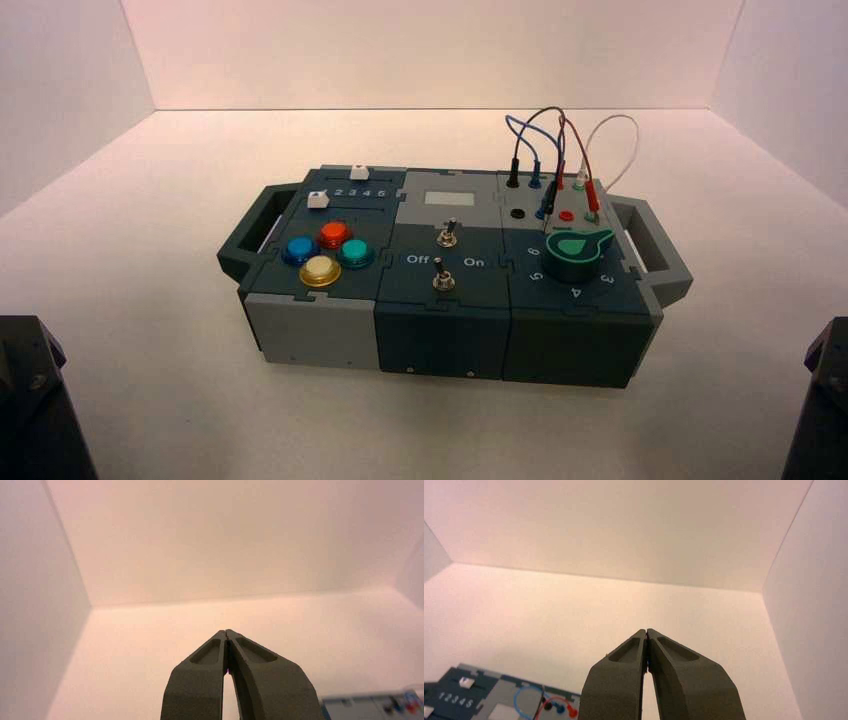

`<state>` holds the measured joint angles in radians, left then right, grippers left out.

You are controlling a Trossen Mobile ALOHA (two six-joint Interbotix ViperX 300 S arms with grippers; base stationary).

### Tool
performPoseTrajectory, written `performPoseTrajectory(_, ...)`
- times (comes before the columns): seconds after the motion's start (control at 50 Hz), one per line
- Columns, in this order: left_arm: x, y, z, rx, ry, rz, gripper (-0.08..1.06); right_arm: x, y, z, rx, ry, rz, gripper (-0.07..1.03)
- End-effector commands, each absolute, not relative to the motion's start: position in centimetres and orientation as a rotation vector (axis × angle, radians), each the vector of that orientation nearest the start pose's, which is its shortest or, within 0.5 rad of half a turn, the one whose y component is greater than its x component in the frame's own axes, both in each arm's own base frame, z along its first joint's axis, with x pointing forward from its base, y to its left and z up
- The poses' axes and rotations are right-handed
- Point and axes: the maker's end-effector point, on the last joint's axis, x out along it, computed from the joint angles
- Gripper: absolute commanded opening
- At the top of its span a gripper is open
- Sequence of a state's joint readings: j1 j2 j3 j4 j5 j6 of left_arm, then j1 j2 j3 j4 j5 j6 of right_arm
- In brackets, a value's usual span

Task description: Push the green button with the left gripper.

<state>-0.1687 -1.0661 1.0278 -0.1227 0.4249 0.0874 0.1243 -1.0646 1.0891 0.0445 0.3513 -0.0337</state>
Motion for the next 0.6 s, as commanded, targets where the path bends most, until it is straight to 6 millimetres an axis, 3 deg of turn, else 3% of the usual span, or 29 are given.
performPoseTrajectory(0.02,22.7,-6.5,26.8,0.039,0.465,-0.286,-0.03,23.7,3.3,26.2,-0.009,0.382,0.139,-0.02)
performPoseTrajectory(0.4,20.9,-12.1,24.4,0.153,0.737,-0.527,-0.03,24.8,4.1,24.2,-0.005,0.521,0.162,-0.02)
performPoseTrajectory(0.6,20.6,-14.0,23.0,0.193,0.822,-0.592,-0.03,24.5,6.3,23.5,-0.033,0.572,0.245,-0.02)
